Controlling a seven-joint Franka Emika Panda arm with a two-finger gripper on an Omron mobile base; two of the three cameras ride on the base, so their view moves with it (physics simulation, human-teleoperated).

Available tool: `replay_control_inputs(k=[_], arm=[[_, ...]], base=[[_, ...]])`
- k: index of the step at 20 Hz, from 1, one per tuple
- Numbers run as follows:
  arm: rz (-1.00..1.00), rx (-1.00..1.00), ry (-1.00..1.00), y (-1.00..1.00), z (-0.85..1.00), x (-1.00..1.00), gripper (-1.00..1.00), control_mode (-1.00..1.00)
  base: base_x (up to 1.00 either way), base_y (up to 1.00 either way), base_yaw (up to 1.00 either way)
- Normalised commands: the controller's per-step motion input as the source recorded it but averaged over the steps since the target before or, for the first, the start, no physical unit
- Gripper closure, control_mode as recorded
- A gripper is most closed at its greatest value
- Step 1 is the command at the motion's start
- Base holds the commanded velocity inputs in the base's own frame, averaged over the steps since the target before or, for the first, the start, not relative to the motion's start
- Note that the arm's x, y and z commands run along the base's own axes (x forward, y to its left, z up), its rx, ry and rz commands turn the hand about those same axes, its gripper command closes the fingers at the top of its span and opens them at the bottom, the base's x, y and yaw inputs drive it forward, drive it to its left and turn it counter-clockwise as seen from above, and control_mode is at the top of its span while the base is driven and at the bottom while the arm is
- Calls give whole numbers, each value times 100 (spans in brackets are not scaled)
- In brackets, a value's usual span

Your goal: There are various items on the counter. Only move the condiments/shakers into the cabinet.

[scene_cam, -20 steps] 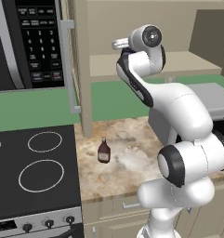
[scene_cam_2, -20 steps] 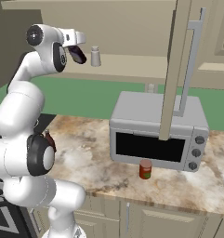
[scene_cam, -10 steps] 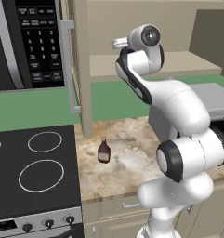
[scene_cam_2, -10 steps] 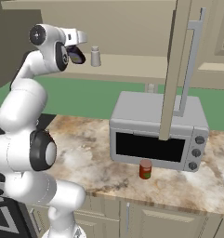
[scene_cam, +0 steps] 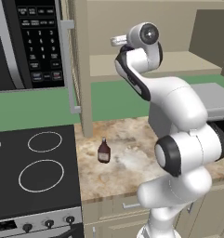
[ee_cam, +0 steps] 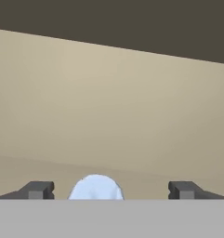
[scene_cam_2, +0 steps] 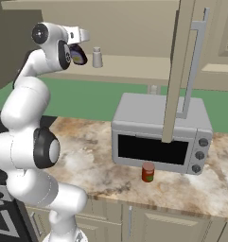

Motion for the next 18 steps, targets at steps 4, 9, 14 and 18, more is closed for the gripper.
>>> replay_control_inputs(k=[4, 9, 14, 18], arm=[[0, -1, -8, 0, -18, 13, -100, -100], [0, -1, -8, 0, -18, 15, -100, -100], [0, 0, -5, 0, -11, 9, -100, -100], [0, 0, 0, 0, 0, 0, -100, -100]], base=[[0, 0, 0], [0, 0, 0], [0, 0, 0], [0, 0, 0]])
